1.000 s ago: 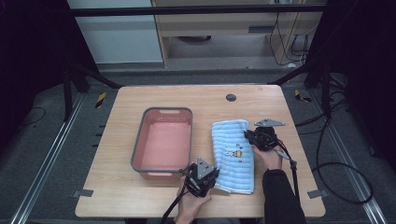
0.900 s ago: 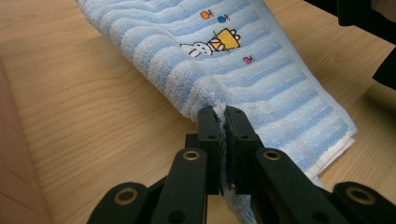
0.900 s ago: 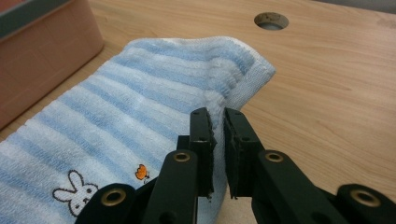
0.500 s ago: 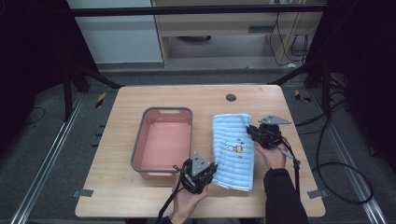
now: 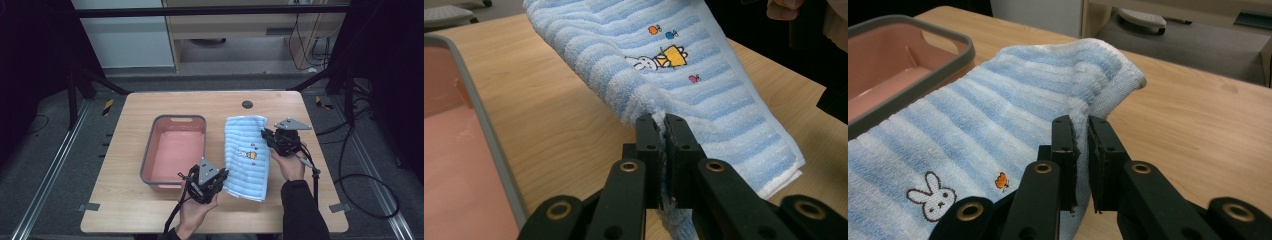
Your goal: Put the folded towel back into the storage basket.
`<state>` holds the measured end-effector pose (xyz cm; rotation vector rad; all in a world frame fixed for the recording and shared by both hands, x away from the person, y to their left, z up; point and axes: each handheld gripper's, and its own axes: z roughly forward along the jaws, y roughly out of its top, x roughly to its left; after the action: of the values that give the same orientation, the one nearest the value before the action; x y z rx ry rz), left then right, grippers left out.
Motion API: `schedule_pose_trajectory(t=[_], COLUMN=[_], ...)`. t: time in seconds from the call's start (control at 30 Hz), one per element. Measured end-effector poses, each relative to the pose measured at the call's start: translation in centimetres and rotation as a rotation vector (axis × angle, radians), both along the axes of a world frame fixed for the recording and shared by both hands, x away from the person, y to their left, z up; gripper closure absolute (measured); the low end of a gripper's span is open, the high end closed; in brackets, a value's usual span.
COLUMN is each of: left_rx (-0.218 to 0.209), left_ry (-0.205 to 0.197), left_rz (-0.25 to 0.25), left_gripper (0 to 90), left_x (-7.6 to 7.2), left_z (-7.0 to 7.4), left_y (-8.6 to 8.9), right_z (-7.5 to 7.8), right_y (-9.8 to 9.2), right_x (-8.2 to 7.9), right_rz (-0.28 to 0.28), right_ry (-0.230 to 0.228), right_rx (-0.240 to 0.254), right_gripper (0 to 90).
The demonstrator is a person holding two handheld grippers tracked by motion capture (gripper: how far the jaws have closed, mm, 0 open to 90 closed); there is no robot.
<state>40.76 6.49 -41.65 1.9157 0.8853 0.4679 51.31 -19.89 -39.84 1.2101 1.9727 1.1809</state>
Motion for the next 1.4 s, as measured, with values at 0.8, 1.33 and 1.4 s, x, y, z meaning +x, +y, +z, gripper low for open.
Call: schedule_pose_trajectory(t=[0.8, 1.33, 1.4], left_rx=[-0.026, -0.050, -0.049], left_ry=[-0.065, -0.086, -0.086], left_rz=[0.003, 0.039, 0.045], left_gripper=[85.8, 85.8, 85.7], left_x=[0.1, 0.5, 0.6], left_z=[4.7, 6.4, 6.6], left_y=[3.2, 6.2, 6.7], right_z=[6.1, 8.3, 8.5], right_y=[3.1, 5.7, 6.2], right_x=[-0.4, 0.4, 0.6], right_rz=[0.032, 0.058, 0.063], right_ry=[-0.093, -0.118, -0.117], right_rx=[0.015, 0.031, 0.036], right_gripper=[83.2, 83.2, 83.2])
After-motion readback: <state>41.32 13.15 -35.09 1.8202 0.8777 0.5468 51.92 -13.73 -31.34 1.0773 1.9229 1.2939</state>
